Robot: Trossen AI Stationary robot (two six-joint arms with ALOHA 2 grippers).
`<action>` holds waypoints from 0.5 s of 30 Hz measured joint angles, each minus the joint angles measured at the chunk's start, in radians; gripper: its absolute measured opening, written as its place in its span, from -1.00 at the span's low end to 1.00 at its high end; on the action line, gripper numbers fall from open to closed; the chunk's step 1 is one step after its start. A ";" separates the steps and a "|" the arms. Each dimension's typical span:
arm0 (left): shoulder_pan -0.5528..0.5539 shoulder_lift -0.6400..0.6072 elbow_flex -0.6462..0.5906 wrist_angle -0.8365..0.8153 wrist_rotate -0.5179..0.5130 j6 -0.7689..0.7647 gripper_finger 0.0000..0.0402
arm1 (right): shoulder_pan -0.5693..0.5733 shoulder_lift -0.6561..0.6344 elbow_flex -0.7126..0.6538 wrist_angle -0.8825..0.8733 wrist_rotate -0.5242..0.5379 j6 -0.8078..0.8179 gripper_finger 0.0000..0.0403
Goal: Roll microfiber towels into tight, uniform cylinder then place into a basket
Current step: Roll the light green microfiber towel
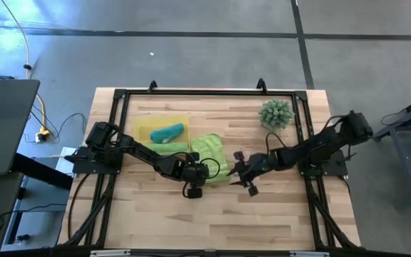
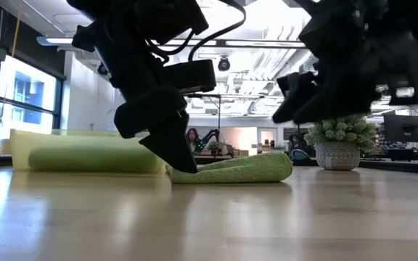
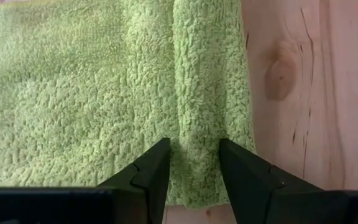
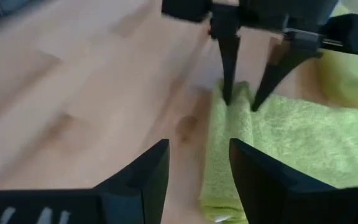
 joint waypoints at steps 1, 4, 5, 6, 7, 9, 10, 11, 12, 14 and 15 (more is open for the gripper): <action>0.000 0.000 0.000 0.000 0.000 -0.005 -0.35 | 0.013 0.023 0.000 0.021 0.039 -0.021 -0.20; 0.000 0.000 -0.001 0.000 0.000 -0.022 -0.35 | 0.030 0.098 0.000 0.102 0.104 -0.061 -0.20; 0.000 0.000 -0.001 0.000 0.000 -0.026 -0.35 | 0.031 0.124 0.001 0.124 0.107 -0.064 -0.20; 0.000 0.001 -0.001 0.000 0.000 -0.031 -0.35 | 0.031 0.147 0.001 0.142 0.107 -0.064 -0.20; 0.000 0.001 -0.001 0.000 0.000 -0.032 -0.35 | 0.031 0.169 0.001 0.156 0.107 -0.064 -0.20; 0.000 0.001 -0.001 0.000 0.000 -0.032 -0.35 | 0.025 0.204 0.001 0.170 0.114 -0.068 -0.20; 0.000 0.001 -0.001 0.000 0.000 -0.032 -0.35 | 0.021 0.217 0.001 0.170 0.120 -0.074 -0.20; 0.000 0.001 -0.001 0.000 0.000 -0.032 -0.35 | 0.017 0.229 0.001 0.170 0.136 -0.075 -0.20; 0.000 0.001 -0.001 0.000 0.000 -0.034 -0.35 | 0.011 0.240 0.001 0.170 0.152 -0.075 -0.20; 0.000 0.001 -0.001 0.000 0.000 -0.034 -0.35 | 0.000 0.254 0.001 0.171 0.171 -0.078 -0.20; 0.000 0.001 -0.001 0.000 0.000 -0.034 -0.35 | -0.005 0.259 0.001 0.171 0.177 -0.078 -0.20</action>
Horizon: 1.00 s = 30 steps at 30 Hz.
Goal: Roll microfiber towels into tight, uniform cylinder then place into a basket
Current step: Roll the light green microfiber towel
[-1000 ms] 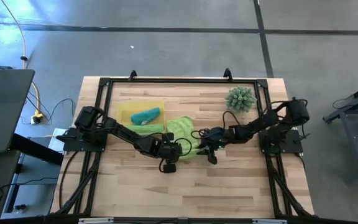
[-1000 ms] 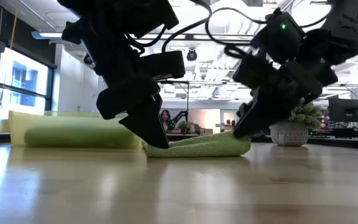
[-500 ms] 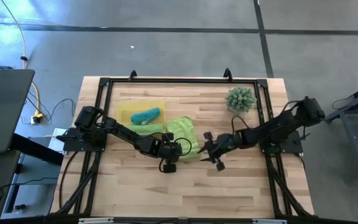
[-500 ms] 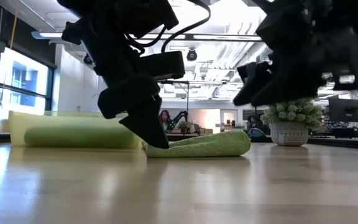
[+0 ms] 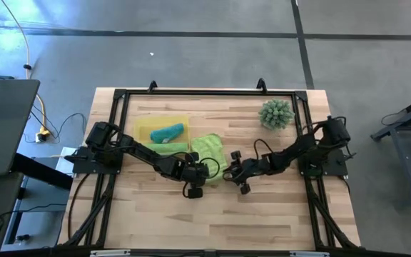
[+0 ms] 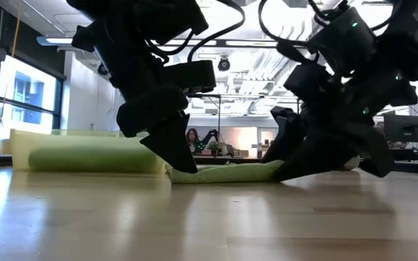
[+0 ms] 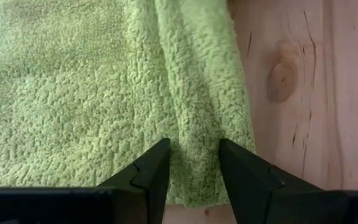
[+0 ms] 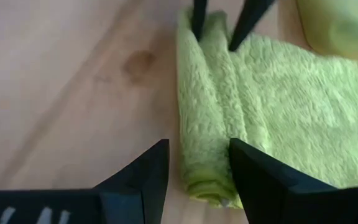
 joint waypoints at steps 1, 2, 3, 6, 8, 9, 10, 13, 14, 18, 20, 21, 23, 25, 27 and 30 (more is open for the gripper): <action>0.000 0.000 0.000 0.000 0.000 0.000 -0.35 | -0.006 0.004 0.000 0.000 0.002 0.000 -0.20; 0.000 0.000 0.000 0.000 0.000 0.000 -0.35 | -0.011 0.007 0.000 0.002 0.001 0.000 -0.20; 0.000 0.000 0.000 0.000 0.000 0.000 -0.35 | -0.015 0.010 0.001 0.005 0.001 0.000 -0.20; 0.000 0.000 0.000 0.000 0.000 0.001 -0.35 | -0.022 0.022 0.002 0.012 -0.005 0.009 -0.20; 0.000 -0.006 0.000 -0.001 0.000 0.002 -0.35 | -0.024 0.029 0.002 0.016 -0.011 0.023 -0.20; 0.000 -0.008 0.001 -0.002 0.001 0.002 -0.35 | -0.024 0.031 0.002 0.014 -0.011 0.026 -0.20; 0.000 -0.011 0.005 -0.009 0.002 0.003 -0.35 | -0.024 0.031 0.003 0.009 -0.010 0.038 -0.21; -0.002 -0.030 0.019 -0.031 0.013 0.003 -0.35 | -0.025 0.032 0.003 0.003 -0.009 0.087 -0.27; -0.002 -0.034 0.030 -0.032 0.018 0.004 -0.35 | -0.025 0.032 0.003 0.000 -0.005 0.106 -0.30; -0.003 -0.061 0.071 -0.067 0.071 0.004 -0.35 | -0.024 0.032 0.004 -0.012 -0.003 0.129 -0.48; -0.004 -0.060 0.088 -0.064 0.104 0.003 -0.35 | -0.024 0.032 0.004 -0.014 -0.002 0.129 -0.58; -0.004 -0.060 0.092 -0.072 0.120 0.003 -0.35 | -0.024 0.032 0.004 -0.014 0.000 0.129 -0.64; -0.009 -0.059 0.103 -0.076 0.152 0.004 -0.35 | -0.024 0.033 0.004 -0.018 0.009 0.139 -0.74; -0.016 -0.060 0.114 -0.077 0.170 0.003 -0.35 | -0.025 0.033 0.004 -0.021 0.020 0.173 -0.85; -0.027 -0.060 0.117 -0.097 0.171 0.003 -0.35 | -0.027 0.033 0.003 -0.023 0.025 0.205 -0.94; -0.045 -0.060 0.119 -0.110 0.157 0.003 -0.35 | -0.028 0.033 0.003 -0.022 0.012 0.255 -0.96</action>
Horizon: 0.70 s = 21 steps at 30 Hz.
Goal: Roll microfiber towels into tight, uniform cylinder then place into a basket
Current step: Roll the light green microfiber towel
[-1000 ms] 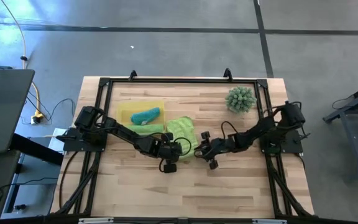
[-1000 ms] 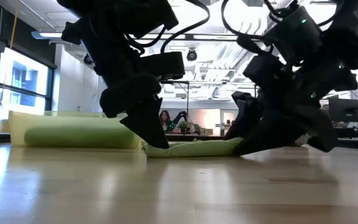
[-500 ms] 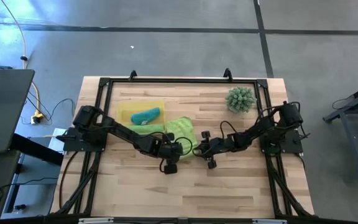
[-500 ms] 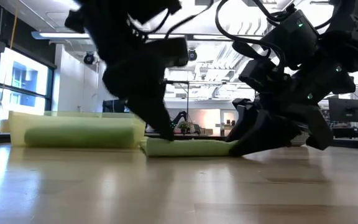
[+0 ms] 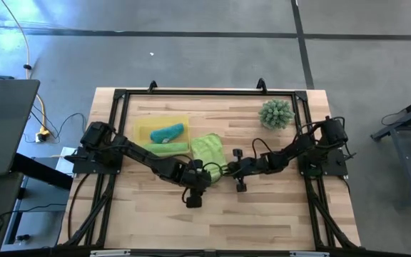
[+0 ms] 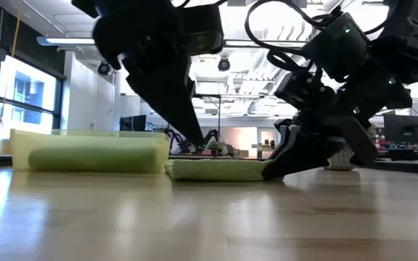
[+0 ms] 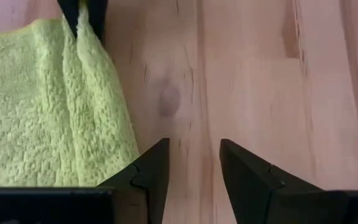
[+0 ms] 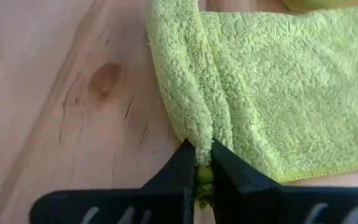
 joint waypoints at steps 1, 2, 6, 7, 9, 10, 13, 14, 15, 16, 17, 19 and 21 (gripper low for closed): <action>-0.004 0.000 0.000 -0.008 -0.008 0.000 -0.35 | -0.002 0.000 -0.001 0.002 -0.015 0.021 -0.96; -0.009 0.000 0.000 -0.017 -0.017 0.000 -0.35 | -0.007 -0.001 -0.001 0.002 -0.036 0.046 -0.96; -0.027 0.000 0.000 -0.052 -0.066 0.000 -0.35 | -0.034 -0.002 -0.001 0.008 -0.167 0.197 -0.98; -0.032 0.000 0.000 -0.060 -0.081 0.000 -0.35 | -0.044 -0.002 -0.001 0.014 -0.213 0.251 -0.98; -0.040 0.000 0.000 -0.067 -0.117 0.000 -0.35 | -0.067 0.000 -0.001 0.028 -0.297 0.364 -0.98; -0.043 -0.001 0.000 -0.070 -0.136 0.000 -0.35 | -0.077 0.000 -0.002 0.040 -0.341 0.420 -0.98; -0.052 -0.001 0.000 -0.076 -0.179 0.003 -0.35 | -0.105 -0.001 -0.003 0.086 -0.433 0.569 -0.99; -0.055 -0.001 0.000 -0.076 -0.187 0.008 -0.35 | -0.113 -0.001 -0.002 0.098 -0.446 0.632 -0.99; -0.058 -0.001 0.000 -0.075 -0.188 0.011 -0.35 | -0.120 -0.002 -0.001 0.102 -0.448 0.698 -0.99; -0.060 -0.001 0.000 -0.075 -0.188 0.017 -0.35 | -0.128 -0.002 -0.001 0.107 -0.449 0.765 -0.99; -0.063 -0.001 0.000 -0.074 -0.187 0.024 -0.35 | -0.136 -0.003 -0.001 0.107 -0.453 0.822 -0.99; -0.066 -0.001 0.000 -0.072 -0.195 0.027 -0.35 | -0.151 -0.003 -0.001 0.108 -0.459 0.896 -0.99; -0.070 -0.002 0.000 -0.071 -0.228 0.027 -0.35 | -0.165 -0.003 0.000 0.104 -0.462 0.941 -0.99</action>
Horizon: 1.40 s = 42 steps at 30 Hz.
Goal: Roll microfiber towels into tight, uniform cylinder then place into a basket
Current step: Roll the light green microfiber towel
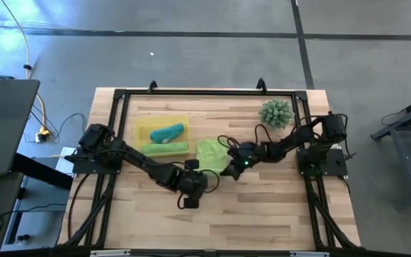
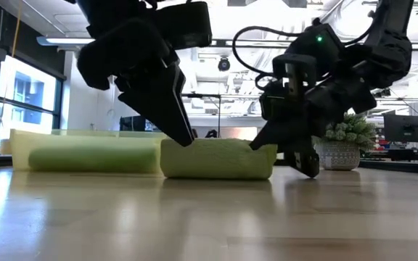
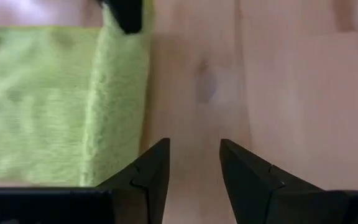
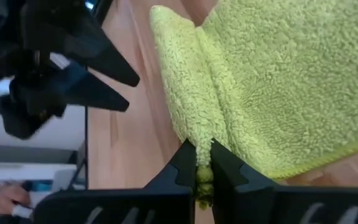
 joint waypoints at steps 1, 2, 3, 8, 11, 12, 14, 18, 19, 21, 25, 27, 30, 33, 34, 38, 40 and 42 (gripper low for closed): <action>0.000 0.000 0.000 0.000 -0.028 0.000 -0.35 | -0.005 0.000 0.000 -0.005 -0.002 0.012 -0.99; 0.000 -0.001 0.000 0.000 -0.062 0.000 -0.35 | -0.009 0.000 0.000 -0.016 -0.003 0.021 -0.99; -0.001 -0.001 0.000 0.000 -0.097 0.000 -0.35 | -0.013 -0.001 0.000 -0.029 -0.003 0.025 -0.99; 0.015 -0.002 -0.010 0.001 -0.218 0.000 -0.35 | -0.016 -0.003 0.004 -0.065 0.010 0.023 -1.00; 0.038 -0.002 -0.032 0.003 -0.213 -0.021 -0.35 | -0.015 -0.003 0.004 -0.065 0.024 0.024 -1.00; 0.047 -0.002 -0.039 0.004 -0.202 -0.034 -0.35 | -0.015 -0.003 0.007 -0.072 0.032 0.024 -1.00; 0.064 -0.002 -0.053 0.004 -0.182 -0.063 -0.35 | -0.014 -0.003 0.019 -0.102 0.040 0.008 -1.00; 0.091 -0.002 -0.081 0.013 -0.177 -0.092 -0.35 | -0.015 -0.001 0.064 -0.207 0.072 -0.057 -1.00; 0.095 -0.002 -0.089 0.017 -0.168 -0.096 -0.36 | -0.016 0.001 0.079 -0.243 0.076 -0.076 -1.00; 0.102 -0.002 -0.105 0.037 -0.130 -0.103 -0.38 | -0.015 0.003 0.114 -0.327 0.098 -0.111 -1.00; 0.106 0.016 -0.121 0.056 -0.113 -0.106 -0.46 | -0.016 0.003 0.168 -0.433 0.114 -0.172 -1.00; 0.106 0.026 -0.120 0.063 -0.115 -0.106 -0.51 | -0.016 0.003 0.177 -0.438 0.113 -0.195 -1.00; 0.107 0.046 -0.119 0.072 -0.117 -0.101 -0.56 | -0.016 0.004 0.191 -0.441 0.121 -0.251 -0.98; 0.107 0.056 -0.117 0.071 -0.118 -0.100 -0.61 | -0.010 0.004 0.203 -0.444 0.127 -0.387 -0.86; 0.107 0.056 -0.117 0.071 -0.109 -0.099 -0.63 | -0.005 0.003 0.207 -0.445 0.126 -0.439 -0.80; 0.107 0.054 -0.117 0.067 -0.093 -0.096 -0.69 | 0.012 -0.029 0.231 -0.514 0.116 -0.578 -0.50; 0.108 0.055 -0.117 0.060 -0.085 -0.090 -0.71 | 0.013 -0.059 0.257 -0.591 0.100 -0.638 -0.36; 0.109 0.056 -0.118 0.057 -0.073 -0.090 -0.73 | 0.013 -0.103 0.285 -0.712 0.101 -0.698 -0.27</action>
